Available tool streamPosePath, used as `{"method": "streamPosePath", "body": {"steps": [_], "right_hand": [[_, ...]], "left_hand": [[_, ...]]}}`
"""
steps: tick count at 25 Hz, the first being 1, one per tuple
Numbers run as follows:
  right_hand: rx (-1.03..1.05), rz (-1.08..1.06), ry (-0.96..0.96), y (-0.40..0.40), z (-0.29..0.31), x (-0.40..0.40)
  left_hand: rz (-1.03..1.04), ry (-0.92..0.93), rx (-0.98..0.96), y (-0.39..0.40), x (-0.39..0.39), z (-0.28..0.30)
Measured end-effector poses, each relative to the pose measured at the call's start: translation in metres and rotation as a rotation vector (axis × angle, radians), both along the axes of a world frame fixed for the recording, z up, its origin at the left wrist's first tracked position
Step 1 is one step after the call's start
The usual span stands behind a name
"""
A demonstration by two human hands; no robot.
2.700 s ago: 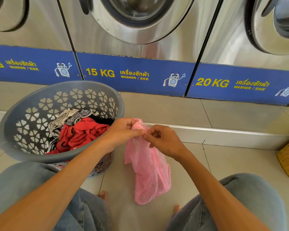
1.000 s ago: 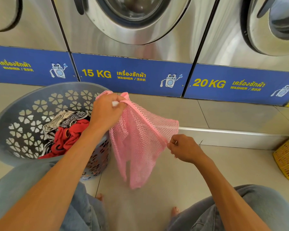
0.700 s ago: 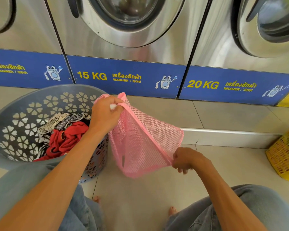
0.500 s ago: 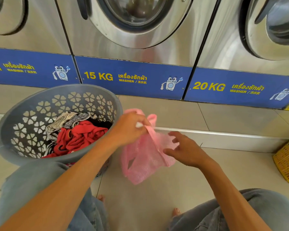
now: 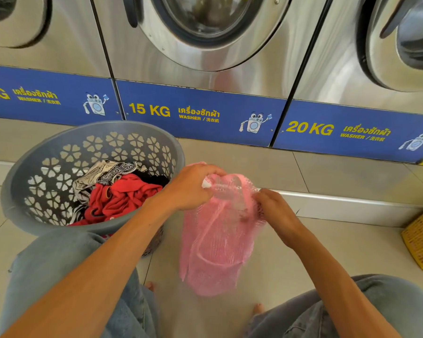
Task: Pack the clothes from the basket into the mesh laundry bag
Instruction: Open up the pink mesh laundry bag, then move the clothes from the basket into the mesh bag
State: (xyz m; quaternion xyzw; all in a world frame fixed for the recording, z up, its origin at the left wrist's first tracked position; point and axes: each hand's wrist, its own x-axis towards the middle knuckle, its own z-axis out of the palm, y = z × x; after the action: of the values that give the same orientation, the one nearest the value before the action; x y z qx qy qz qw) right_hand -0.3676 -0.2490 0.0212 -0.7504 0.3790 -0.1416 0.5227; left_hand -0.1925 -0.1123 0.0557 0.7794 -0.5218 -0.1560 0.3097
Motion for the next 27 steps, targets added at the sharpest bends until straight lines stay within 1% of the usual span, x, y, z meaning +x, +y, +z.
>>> {"method": "streamPosePath", "body": {"steps": [2, 3, 5, 7, 8, 10, 12, 13, 15, 19, 20, 23, 27], "right_hand": [[0.12, -0.088, -0.048, 0.002, 0.006, 0.003], [0.172, -0.074, -0.059, 0.004, 0.007, 0.003], [0.258, 0.045, -0.093, 0.007, 0.008, 0.002], [0.292, 0.195, -0.06, 0.008, 0.009, 0.0], [0.274, 0.278, 0.0, 0.009, 0.009, -0.002], [0.19, 0.442, 0.193, 0.009, 0.006, -0.006], [0.102, 0.555, 0.373, 0.011, 0.002, -0.01], [0.084, 0.578, 0.401, 0.011, 0.0, -0.012], [0.121, 0.522, 0.345, 0.01, 0.001, -0.012], [0.342, 0.166, 0.035, -0.001, 0.018, -0.005], [0.359, 0.096, -0.011, -0.003, 0.023, -0.001], [0.396, -0.014, -0.03, -0.005, 0.03, 0.015], [0.473, -0.002, -0.006, 0.008, 0.027, 0.044]], "left_hand": [[0.037, 0.023, 0.019, 0.004, 0.005, 0.002], [0.065, 0.048, 0.018, 0.006, 0.008, 0.003], [0.124, 0.091, -0.006, 0.007, 0.01, 0.008], [0.171, 0.106, -0.047, 0.007, 0.011, 0.01], [0.196, 0.115, -0.068, 0.007, 0.011, 0.012], [0.246, 0.136, -0.098, 0.007, 0.011, 0.016], [0.276, 0.151, -0.115, 0.007, 0.01, 0.016], [0.289, 0.167, -0.121, 0.007, 0.01, 0.016], [0.308, 0.198, -0.131, 0.006, 0.013, 0.013], [0.263, 0.13, -0.079, 0.006, 0.02, 0.005], [0.253, 0.12, -0.06, 0.007, 0.021, 0.003], [0.252, 0.097, -0.007, 0.015, 0.029, -0.005], [0.331, 0.118, -0.053, 0.034, 0.041, -0.011]]}}
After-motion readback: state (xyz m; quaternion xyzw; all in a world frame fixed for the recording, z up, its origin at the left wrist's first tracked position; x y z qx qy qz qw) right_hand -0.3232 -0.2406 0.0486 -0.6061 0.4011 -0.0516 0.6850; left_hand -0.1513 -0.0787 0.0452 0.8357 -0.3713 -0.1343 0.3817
